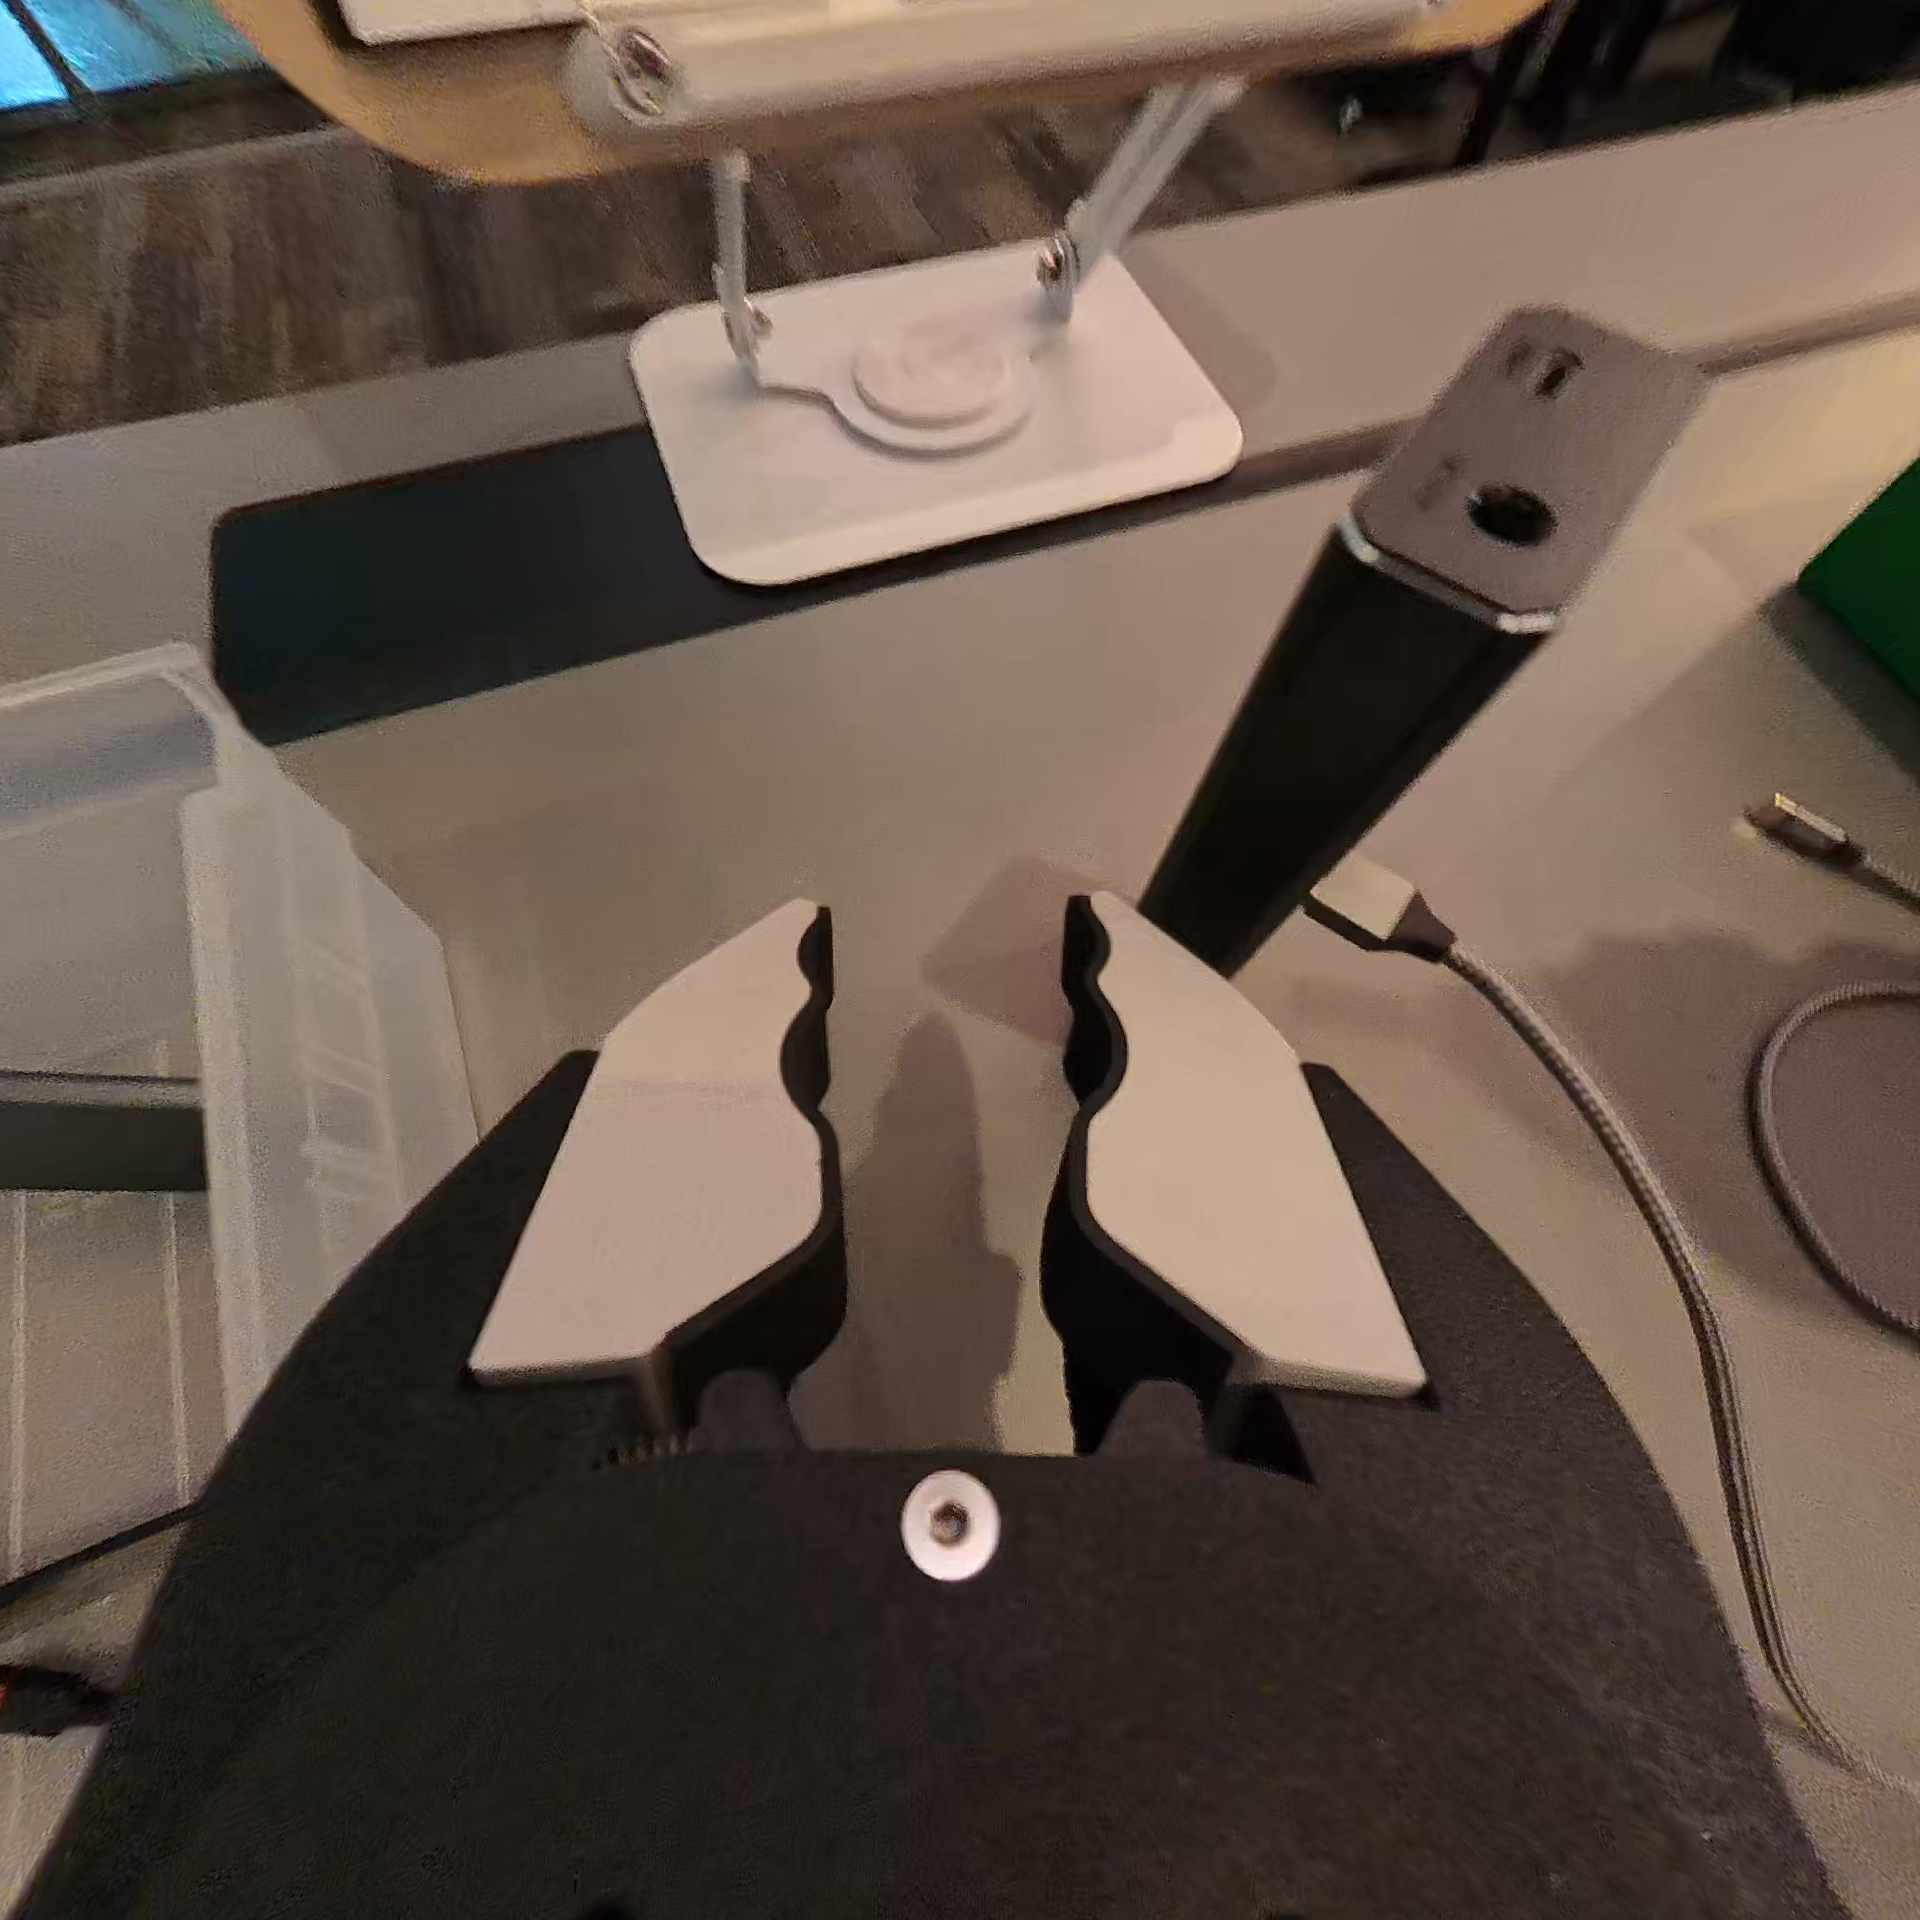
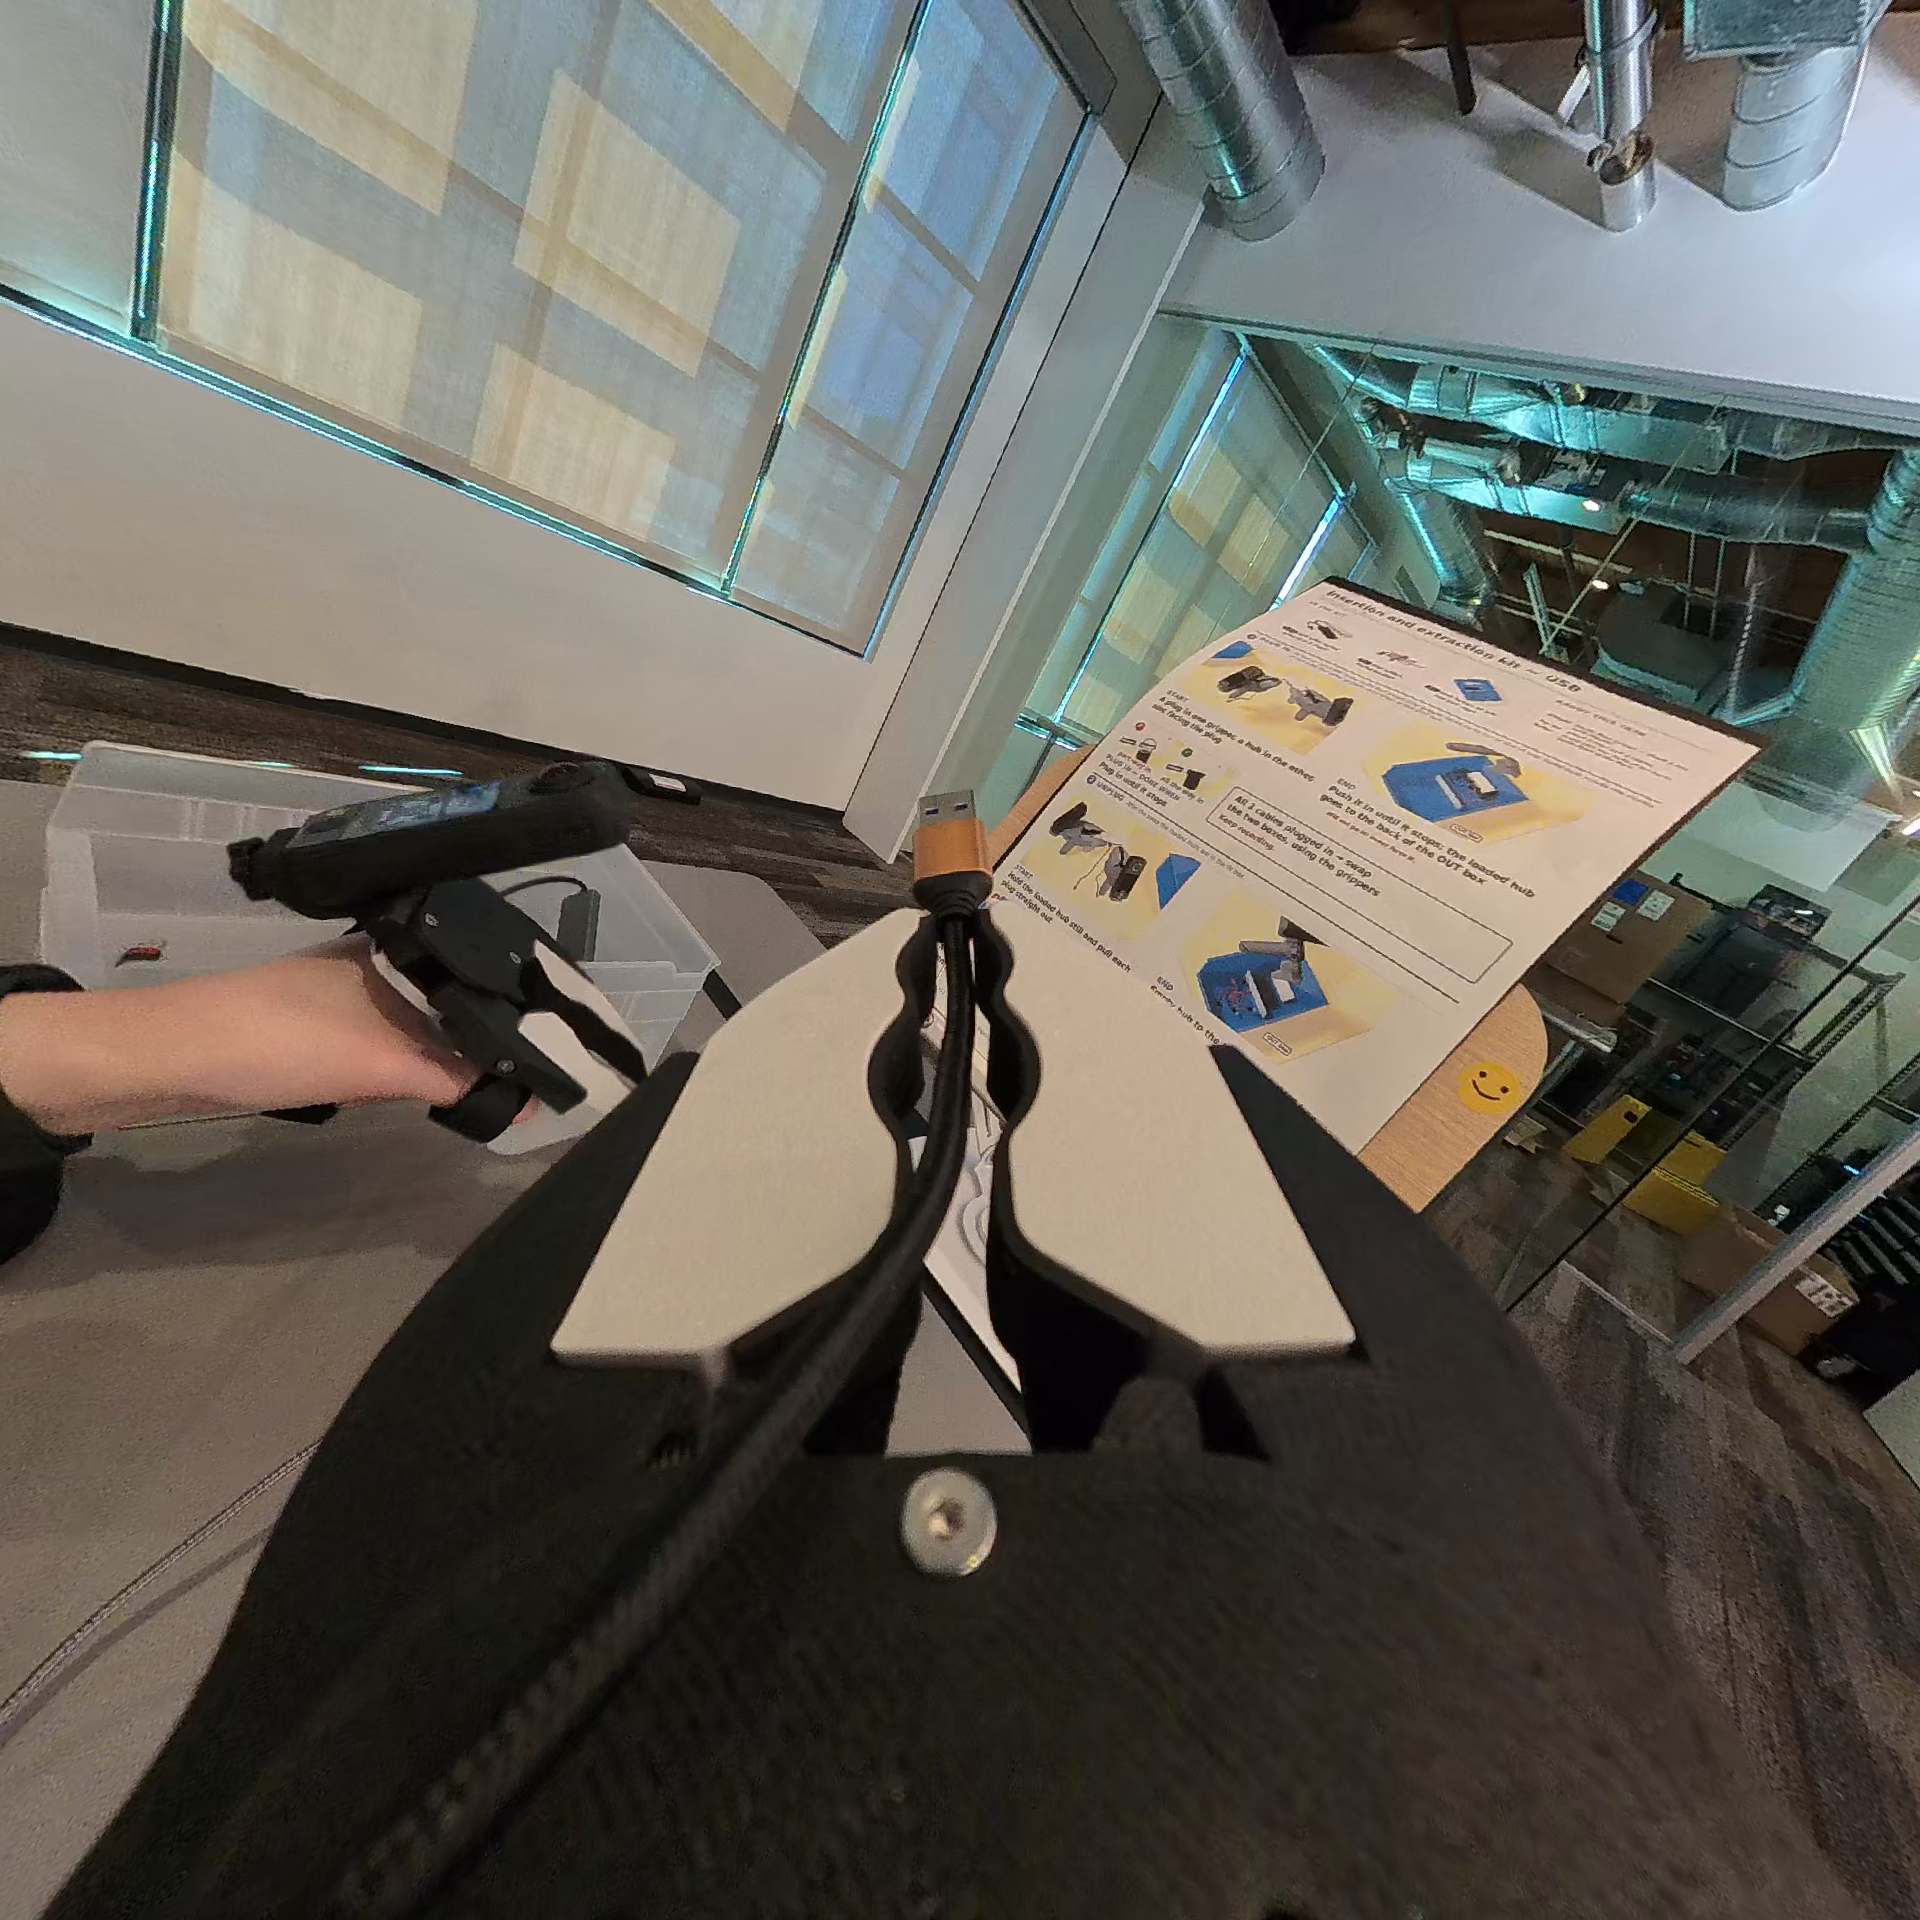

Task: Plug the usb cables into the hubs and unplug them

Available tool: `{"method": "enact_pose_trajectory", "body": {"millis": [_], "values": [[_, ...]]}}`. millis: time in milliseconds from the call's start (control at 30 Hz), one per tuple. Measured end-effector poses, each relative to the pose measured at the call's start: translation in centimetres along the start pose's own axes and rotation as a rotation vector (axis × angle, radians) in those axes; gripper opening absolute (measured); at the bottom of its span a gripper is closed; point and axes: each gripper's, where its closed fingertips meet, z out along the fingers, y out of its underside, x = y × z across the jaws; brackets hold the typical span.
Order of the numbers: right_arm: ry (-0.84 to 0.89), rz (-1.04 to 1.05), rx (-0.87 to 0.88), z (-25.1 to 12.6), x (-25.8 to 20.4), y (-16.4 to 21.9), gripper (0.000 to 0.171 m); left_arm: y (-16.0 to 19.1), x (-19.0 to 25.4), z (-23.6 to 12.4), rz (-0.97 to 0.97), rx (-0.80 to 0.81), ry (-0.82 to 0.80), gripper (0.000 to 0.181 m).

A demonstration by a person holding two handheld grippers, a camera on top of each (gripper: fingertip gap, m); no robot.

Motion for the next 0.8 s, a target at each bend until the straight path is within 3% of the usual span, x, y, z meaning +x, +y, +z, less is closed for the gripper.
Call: {"method": "enact_pose_trajectory", "body": {"millis": [267, 333, 667, 800], "values": [[-0.011, -0.001, -0.005, -0.1, 0.0, 0.2, 0.007, 3.6, 2.7, 1.2, 0.182, -0.238, 0.066, 0.039], [-0.016, -0.004, -0.009, 0.0, -0.1, 0.2, 0.007, 4.0, 3.8, 1.5, 0.192, -0.243, 0.14, 0.047], [-0.029, -0.004, -0.005, 0.1, -0.2, 0.4, 0.007, 1.1, 6.6, 3.8, 0.151, 0.114, 0.378, 0.054], [-0.037, 0.006, -0.003, 0.3, -0.3, 0.5, 0.008, 1.5, 6.7, 4.7, 0.19, 0.144, 0.397, 0.054]]}}
